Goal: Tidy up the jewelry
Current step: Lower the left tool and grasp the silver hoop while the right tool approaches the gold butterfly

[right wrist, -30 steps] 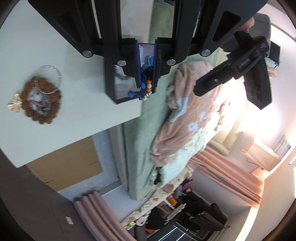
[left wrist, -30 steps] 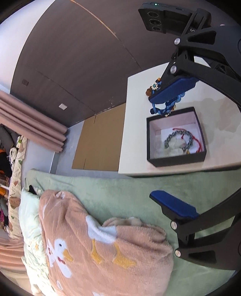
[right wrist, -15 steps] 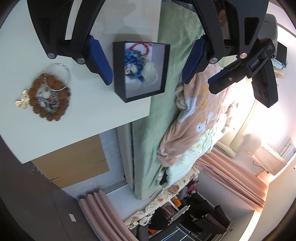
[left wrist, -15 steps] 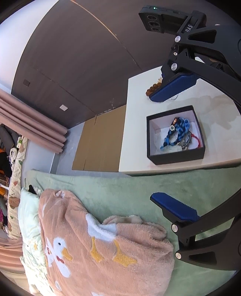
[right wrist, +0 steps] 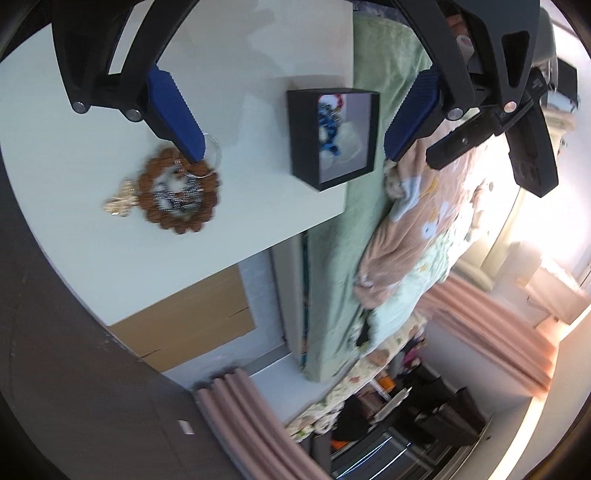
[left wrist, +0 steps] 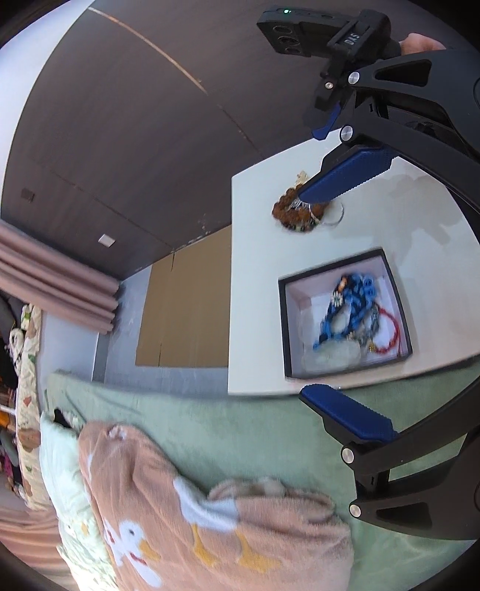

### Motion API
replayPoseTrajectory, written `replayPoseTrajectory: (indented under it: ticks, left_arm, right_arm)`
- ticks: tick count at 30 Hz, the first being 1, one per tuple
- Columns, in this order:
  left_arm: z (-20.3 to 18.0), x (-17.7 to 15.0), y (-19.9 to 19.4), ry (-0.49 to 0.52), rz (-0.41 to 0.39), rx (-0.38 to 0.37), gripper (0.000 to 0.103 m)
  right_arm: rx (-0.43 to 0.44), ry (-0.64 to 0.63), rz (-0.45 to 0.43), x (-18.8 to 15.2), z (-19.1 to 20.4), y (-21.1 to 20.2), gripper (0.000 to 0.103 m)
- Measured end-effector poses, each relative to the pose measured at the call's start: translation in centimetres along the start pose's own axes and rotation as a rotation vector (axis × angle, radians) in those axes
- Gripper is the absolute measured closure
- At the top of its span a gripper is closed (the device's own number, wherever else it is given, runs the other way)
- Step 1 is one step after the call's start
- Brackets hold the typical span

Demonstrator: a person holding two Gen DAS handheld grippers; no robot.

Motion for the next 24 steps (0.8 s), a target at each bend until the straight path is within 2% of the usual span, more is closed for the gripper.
replayPoseTrajectory:
  ticks: [8,24]
  left_arm:
    - [-5.9,-0.2,3.2,0.11,0.049,-0.041,0.006]
    - [-12.6,-2.7,9.0,0.226,0.164,-0.063,0.006]
  right_arm:
    - [-0.033,0.077,-0.006,1.3,-4.2,-2.0,0.008]
    - [-0.08,0.161,-0.015,2.8,-10.4,-5.1,0.008]
Point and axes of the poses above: each gripper's, at about its wrist camera, not at the fingertips, and y roughly the way its jaws point, z to its left, x to its top, the point moved 9 cm from there along y, roughly the way its jaws point, and after that the axes turned 10 degrees about y, right-handed, at the moved point
